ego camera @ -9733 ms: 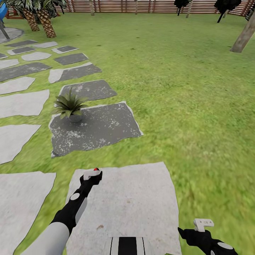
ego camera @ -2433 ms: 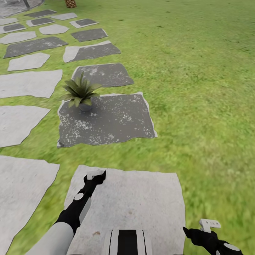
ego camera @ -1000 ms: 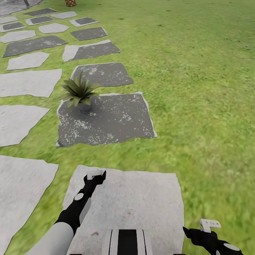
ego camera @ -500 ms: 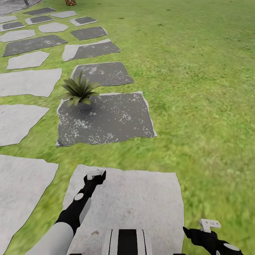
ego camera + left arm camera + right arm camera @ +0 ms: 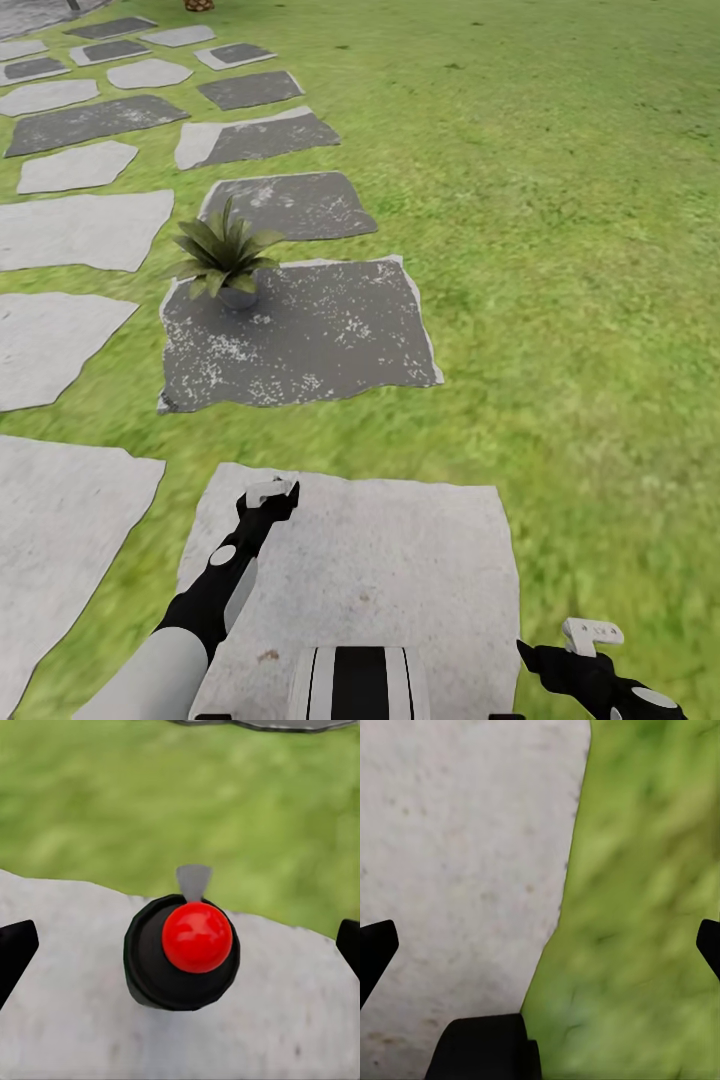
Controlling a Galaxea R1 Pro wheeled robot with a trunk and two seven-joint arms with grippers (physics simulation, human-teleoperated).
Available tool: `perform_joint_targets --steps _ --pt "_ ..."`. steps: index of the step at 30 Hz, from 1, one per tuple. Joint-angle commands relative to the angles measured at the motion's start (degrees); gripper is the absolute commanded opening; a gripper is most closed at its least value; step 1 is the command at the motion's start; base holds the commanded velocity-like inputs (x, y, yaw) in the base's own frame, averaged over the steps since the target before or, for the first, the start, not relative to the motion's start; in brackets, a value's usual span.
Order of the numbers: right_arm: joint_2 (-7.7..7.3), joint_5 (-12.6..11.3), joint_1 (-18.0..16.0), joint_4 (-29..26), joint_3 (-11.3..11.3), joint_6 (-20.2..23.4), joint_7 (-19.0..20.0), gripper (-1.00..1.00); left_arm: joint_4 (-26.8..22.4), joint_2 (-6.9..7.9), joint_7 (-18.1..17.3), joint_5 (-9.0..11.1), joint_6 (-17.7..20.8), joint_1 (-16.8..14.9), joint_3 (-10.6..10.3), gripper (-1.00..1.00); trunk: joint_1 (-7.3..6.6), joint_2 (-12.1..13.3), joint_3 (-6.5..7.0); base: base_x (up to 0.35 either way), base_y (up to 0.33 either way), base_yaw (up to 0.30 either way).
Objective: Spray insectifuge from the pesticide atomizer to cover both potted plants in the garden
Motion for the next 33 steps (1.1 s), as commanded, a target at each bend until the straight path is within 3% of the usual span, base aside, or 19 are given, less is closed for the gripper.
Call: perform_joint_targets --steps 1,33 --pt "0.01 0.0 0.0 -0.1 -0.1 0.3 0.3 1.0 0.0 -0.08 -0.5 0.0 -0.1 0.0 0.4 1.0 -0.01 0.0 -0.05 0.0 0.0 0.0" --pt "0.01 0.0 0.0 -0.1 -0.1 0.3 0.3 1.0 0.0 -0.08 -0.5 0.0 -0.1 0.0 0.4 1.0 -0.01 0.0 -0.74 0.0 0.0 0.0"
